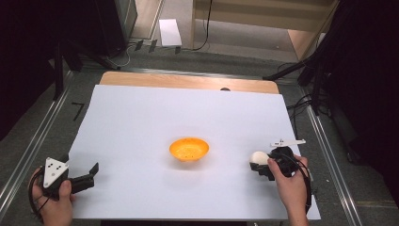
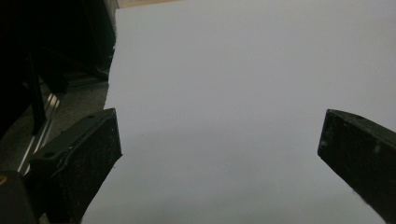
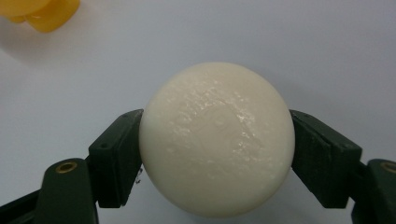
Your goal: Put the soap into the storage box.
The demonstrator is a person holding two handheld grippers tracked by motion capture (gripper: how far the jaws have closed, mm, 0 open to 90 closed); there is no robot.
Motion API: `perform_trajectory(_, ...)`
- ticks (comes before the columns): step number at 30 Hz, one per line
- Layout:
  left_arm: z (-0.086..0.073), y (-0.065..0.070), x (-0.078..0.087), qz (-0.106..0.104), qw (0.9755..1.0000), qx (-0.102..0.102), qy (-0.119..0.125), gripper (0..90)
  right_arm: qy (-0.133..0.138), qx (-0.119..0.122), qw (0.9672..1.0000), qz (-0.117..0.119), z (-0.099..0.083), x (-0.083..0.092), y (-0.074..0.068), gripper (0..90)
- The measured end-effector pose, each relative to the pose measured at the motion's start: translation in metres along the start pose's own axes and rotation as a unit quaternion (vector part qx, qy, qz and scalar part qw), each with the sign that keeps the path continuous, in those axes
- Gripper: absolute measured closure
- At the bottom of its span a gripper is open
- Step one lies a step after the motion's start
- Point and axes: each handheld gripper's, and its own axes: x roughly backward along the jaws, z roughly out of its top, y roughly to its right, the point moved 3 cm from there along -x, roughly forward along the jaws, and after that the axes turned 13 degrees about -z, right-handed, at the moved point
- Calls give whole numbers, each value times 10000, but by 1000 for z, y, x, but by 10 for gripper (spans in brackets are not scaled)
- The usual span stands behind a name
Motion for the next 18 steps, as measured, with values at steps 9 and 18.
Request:
perform_trajectory(9,0,1,0,12,10000,-33,-10,0,-94,127,9999,50,10,-2,-8,247)
perform_trajectory(18,0,1,0,7,10000,-41,-20,0,-62,233,9996,165,22,-2,-19,248)
